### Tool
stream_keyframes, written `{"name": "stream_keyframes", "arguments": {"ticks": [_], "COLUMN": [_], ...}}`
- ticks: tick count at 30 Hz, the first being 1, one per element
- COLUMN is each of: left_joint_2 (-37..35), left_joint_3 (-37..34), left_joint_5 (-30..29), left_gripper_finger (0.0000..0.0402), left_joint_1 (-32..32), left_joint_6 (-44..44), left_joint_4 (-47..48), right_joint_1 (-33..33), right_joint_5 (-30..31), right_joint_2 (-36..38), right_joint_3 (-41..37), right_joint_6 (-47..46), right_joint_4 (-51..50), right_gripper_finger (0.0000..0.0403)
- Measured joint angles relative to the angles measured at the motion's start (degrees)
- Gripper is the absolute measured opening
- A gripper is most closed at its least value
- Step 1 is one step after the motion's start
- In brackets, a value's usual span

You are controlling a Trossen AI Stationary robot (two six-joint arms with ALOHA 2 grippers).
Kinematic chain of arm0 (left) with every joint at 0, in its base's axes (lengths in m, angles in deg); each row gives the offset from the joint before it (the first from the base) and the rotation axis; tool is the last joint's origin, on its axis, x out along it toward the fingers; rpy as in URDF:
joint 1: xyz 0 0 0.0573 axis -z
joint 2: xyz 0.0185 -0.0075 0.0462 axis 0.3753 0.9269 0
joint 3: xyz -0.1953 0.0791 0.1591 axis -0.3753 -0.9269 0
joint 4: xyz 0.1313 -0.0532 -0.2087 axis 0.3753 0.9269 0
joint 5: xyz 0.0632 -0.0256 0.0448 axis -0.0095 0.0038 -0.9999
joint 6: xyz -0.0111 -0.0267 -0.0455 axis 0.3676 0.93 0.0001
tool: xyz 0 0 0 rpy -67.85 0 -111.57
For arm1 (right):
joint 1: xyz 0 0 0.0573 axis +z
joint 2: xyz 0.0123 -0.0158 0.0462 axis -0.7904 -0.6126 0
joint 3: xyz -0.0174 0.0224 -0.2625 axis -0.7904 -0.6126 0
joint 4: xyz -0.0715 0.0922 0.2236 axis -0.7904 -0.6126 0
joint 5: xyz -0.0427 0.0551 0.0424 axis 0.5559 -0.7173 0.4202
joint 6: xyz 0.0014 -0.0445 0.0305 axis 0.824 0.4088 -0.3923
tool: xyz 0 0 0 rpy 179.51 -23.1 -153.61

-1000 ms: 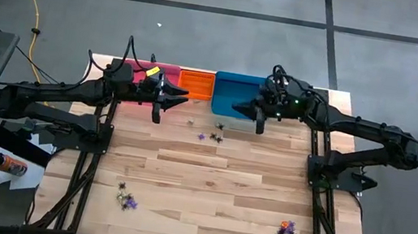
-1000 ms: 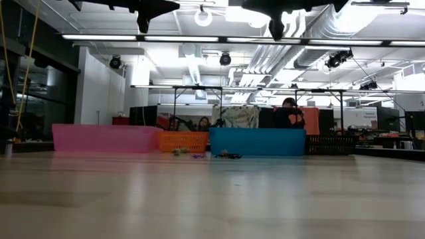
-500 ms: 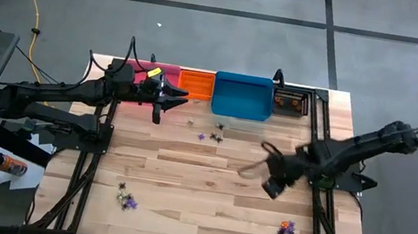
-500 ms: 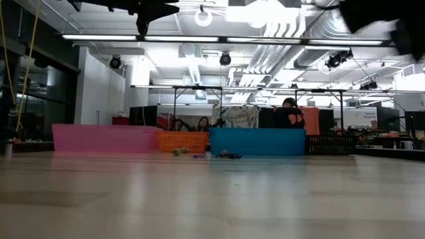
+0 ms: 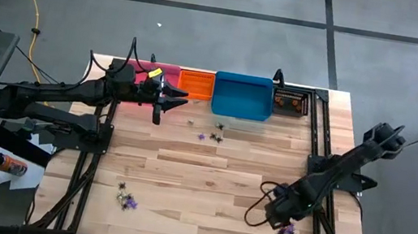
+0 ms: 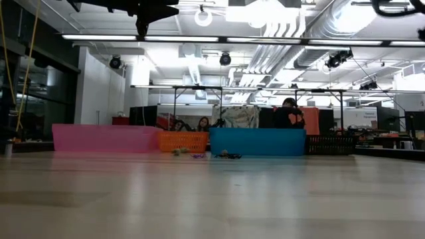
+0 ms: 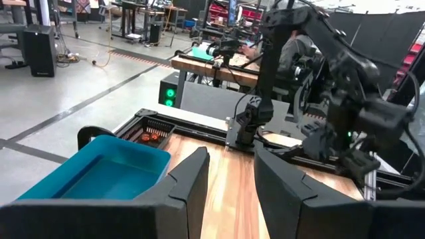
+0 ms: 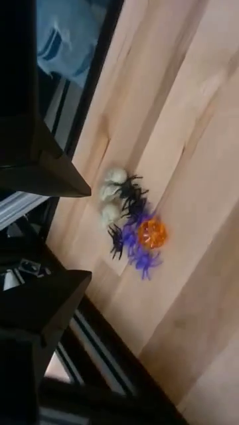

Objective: Sort Halloween decoration
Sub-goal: Put the orange pumpkin toy into the black bin

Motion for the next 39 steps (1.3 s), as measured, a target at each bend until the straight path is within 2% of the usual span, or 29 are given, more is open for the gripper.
{"name": "stream_keyframes", "arguments": {"ticks": [5, 8, 12, 19, 26, 33, 39], "left_joint_2": [0.0, 0.0, 0.0, 0.0, 0.0, 0.0, 0.0], "left_joint_3": [0.0, 0.0, 0.0, 0.0, 0.0, 0.0, 0.0], "left_joint_5": [0.0, 0.0, -0.02, -0.18, -0.61, -0.75, -3.87], "left_gripper_finger": [0.0108, 0.0108, 0.0108, 0.0108, 0.0108, 0.0108, 0.0108], "left_joint_1": [0.0, 0.0, 0.0, 0.0, 0.02, 0.02, 0.02], "left_joint_6": [0.0, -0.07, -0.5, -0.48, 0.42, 0.46, 0.46], "left_joint_4": [-0.01, -0.03, -0.05, -0.04, -0.03, -0.03, -0.01], "right_joint_1": [-0.02, -0.02, -0.02, -0.02, -0.02, -0.02, -0.02], "right_joint_5": [-2.51, -1.91, -1.26, -0.75, -2.67, -2.72, -2.7], "right_joint_2": [-1.81, -0.3, 1.47, 1.49, 1.47, 1.47, 1.47], "right_joint_3": [-8.34, -13.15, -15.77, -18.54, -23.17, -24.14, -24.14], "right_joint_6": [-2.15, -6.65, -10.76, -12.48, -15.79, -16.76, -16.05], "right_joint_4": [15.93, 19.99, 22.83, 25.31, 32.29, 34.42, 34.26], "right_gripper_finger": [0.0184, 0.0184, 0.0183, 0.0183, 0.0183, 0.0183, 0.0183]}}
